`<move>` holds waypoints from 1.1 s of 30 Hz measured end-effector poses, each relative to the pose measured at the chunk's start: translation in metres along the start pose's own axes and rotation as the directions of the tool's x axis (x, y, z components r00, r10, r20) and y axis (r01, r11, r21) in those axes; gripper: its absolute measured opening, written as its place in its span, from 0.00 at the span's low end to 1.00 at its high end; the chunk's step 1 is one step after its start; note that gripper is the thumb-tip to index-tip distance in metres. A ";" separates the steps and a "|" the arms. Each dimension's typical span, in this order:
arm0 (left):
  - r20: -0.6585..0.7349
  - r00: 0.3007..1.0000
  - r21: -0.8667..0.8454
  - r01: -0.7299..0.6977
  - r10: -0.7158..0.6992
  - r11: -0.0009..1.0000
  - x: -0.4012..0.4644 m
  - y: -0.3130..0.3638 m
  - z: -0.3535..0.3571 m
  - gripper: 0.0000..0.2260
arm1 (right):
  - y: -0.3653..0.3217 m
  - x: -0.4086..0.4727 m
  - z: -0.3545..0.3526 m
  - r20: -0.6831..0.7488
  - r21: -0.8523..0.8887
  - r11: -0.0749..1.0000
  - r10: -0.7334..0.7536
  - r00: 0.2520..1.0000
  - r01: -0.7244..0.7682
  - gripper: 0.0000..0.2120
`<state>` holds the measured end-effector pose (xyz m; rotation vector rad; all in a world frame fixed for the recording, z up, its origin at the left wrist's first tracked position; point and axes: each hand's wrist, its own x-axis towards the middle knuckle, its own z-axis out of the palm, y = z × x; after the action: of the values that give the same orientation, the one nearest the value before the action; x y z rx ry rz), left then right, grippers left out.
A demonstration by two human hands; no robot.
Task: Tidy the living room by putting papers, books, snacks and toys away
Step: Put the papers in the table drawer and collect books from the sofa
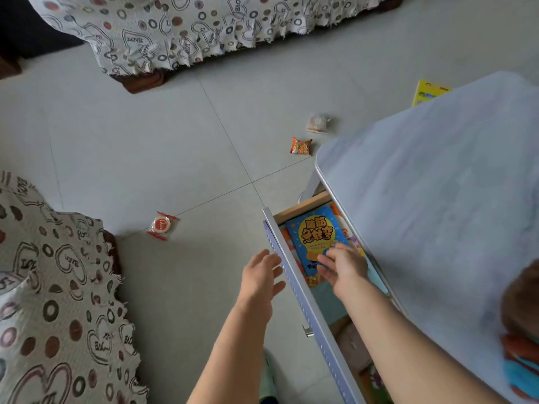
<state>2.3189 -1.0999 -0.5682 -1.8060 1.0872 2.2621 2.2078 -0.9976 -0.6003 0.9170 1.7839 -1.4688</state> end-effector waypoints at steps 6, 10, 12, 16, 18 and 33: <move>-0.028 0.998 -0.174 -0.053 0.049 0.983 -0.055 0.038 -0.021 0.12 | -0.031 -0.097 0.008 0.098 0.002 0.992 -0.124 0.988 0.124 0.13; -0.026 0.997 -0.281 -0.073 0.069 0.957 -0.096 0.071 -0.042 0.08 | -0.048 -0.166 0.025 0.217 0.025 0.985 -0.173 0.961 0.171 0.12; -0.029 0.995 -0.339 -0.103 0.099 0.935 -0.117 0.093 -0.057 0.05 | -0.061 -0.196 0.034 0.259 0.043 0.980 -0.198 0.945 0.193 0.12; -0.067 0.974 -0.451 -0.221 0.215 0.865 -0.157 0.151 -0.099 0.06 | -0.096 -0.255 0.046 0.353 0.140 0.962 -0.271 0.895 0.236 0.11; -0.083 0.961 -0.491 -0.269 0.263 0.829 -0.175 0.182 -0.118 0.09 | -0.115 -0.279 0.049 0.381 0.176 0.947 -0.317 0.869 0.268 0.10; -0.091 0.859 -0.609 -0.449 0.505 0.654 -0.252 0.352 -0.150 0.07 | -0.270 -0.353 0.104 0.400 0.312 0.847 -0.528 0.749 0.430 0.10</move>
<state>2.3677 -1.3515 -0.1885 -1.6943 0.9622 3.3100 2.1810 -1.1751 -0.1813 0.1235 1.5705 -2.0216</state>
